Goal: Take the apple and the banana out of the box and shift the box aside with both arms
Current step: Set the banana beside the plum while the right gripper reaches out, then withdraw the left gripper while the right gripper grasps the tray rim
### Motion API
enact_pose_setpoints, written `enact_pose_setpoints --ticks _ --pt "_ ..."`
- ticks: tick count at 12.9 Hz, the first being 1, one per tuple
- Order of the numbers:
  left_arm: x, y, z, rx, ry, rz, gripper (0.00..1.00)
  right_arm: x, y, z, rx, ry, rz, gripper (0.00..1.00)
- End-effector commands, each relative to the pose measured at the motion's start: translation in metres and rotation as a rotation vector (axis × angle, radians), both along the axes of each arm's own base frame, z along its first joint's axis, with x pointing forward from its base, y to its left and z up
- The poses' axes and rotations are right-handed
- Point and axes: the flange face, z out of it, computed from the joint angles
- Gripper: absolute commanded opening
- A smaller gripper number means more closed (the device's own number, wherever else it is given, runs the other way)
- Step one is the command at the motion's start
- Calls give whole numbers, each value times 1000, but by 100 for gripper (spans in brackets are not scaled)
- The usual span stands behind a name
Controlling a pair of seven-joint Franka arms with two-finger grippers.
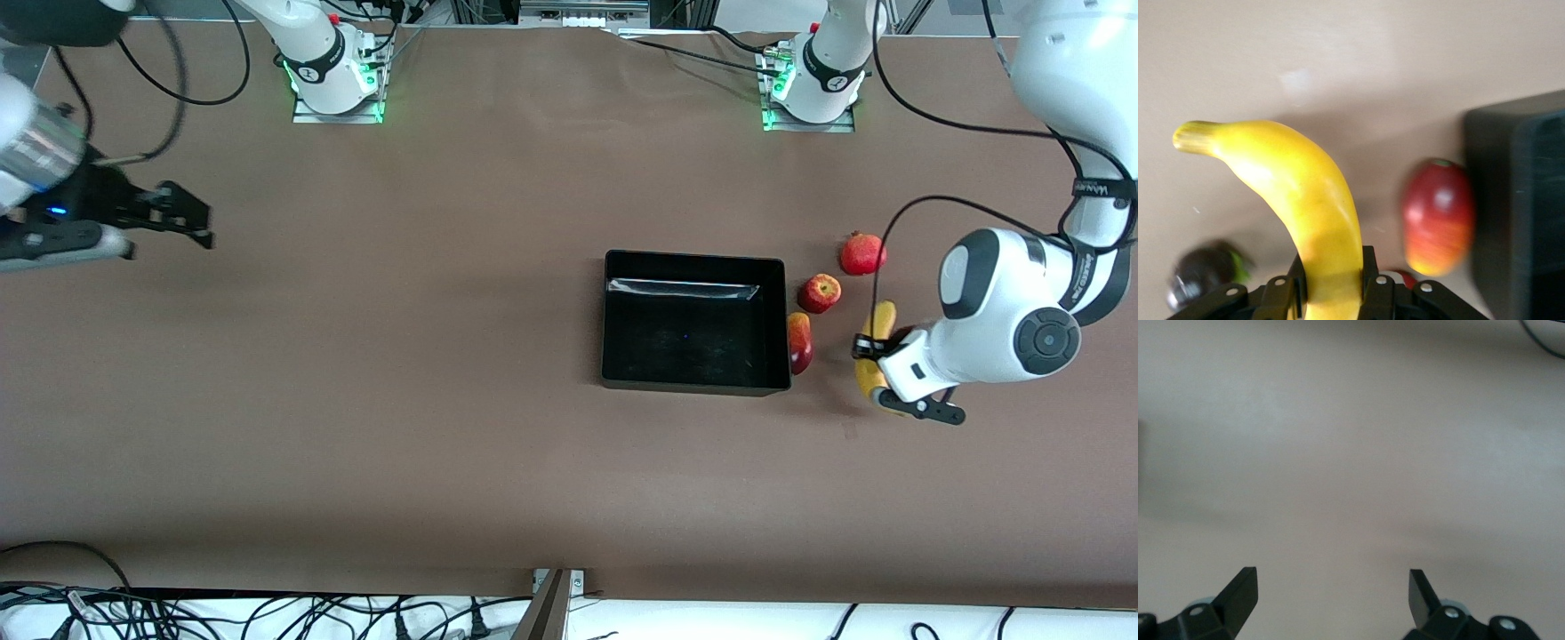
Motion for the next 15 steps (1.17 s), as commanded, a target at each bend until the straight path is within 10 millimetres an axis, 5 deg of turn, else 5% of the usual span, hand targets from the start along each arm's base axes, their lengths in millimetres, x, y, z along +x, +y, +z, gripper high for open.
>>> enact_pose_setpoints --ticks 1,3,5,8,11,13,15 --pt "-25 -10 -35 48 -77 -127 6 -1 51 -16 -29 20 101 100" --pt "-36 -17 -60 70 -145 -209 12 -7 90 -35 -39 57 165 100" --pt "-32 -10 -61 81 -166 -219 100 -10 122 -48 -32 66 212 100" --pt "-20 -10 -30 92 -208 -201 100 -5 191 -105 21 105 175 100" --pt "-14 -38 60 82 -198 -127 100 -6 284 -165 48 76 -29 100" --pt "-4 -30 140 59 -85 19 100 -13 341 -208 57 69 -193 100" --pt "-8 -31 197 72 12 111 100 -24 394 -242 106 23 -287 100"
